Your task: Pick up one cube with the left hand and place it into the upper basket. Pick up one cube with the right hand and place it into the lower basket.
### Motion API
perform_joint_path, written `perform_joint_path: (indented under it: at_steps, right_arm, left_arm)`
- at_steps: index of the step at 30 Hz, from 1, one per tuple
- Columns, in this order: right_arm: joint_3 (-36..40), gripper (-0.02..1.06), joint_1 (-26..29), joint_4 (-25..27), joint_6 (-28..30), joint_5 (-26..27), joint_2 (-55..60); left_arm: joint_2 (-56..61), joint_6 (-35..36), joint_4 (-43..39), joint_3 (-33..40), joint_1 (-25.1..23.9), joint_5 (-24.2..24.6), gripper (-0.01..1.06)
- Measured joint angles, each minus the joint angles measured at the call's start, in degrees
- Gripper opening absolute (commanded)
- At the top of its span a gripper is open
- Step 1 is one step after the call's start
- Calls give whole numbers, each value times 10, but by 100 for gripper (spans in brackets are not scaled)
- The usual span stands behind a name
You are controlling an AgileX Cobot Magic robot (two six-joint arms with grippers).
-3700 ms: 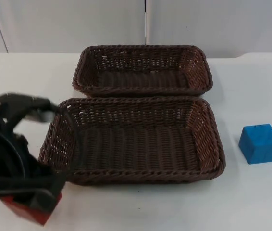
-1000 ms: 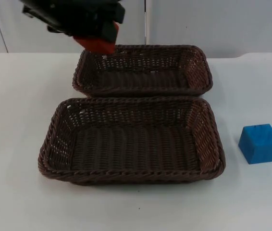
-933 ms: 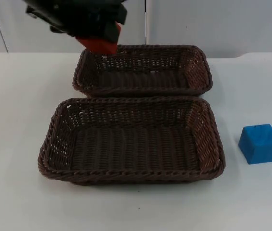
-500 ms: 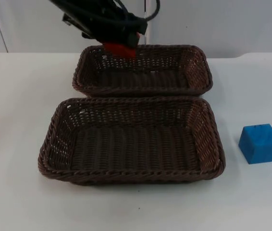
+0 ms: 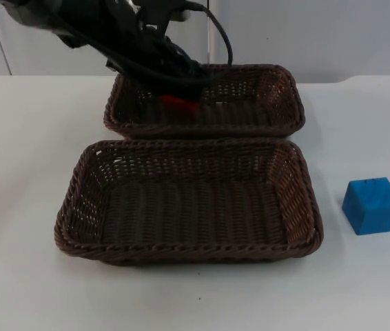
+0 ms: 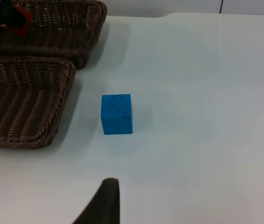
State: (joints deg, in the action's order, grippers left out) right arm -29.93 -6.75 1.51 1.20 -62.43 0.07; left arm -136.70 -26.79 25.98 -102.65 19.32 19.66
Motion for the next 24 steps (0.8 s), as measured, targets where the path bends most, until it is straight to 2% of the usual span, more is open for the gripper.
perform_joint_path:
  at_steps: [16,19,20,23,24]
  right_arm:
    - [0,105,0,0,0,0,0]
    - [0,105,0,0,0,0,0]
    - [0,105,0,0,0,0,0]
    - [0,105,0,0,0,0,0]
    - [0,105,0,0,0,0,0]
  left_arm:
    - [-22,0,0,-2,0,-25,0]
    - [-22,0,0,-2,0,-25,3]
    - [-22,0,0,-2,0,-24,7]
    - [-22,0,2,-2,0,-21,31]
    - [-22,0,4,-2,0,-19,31]
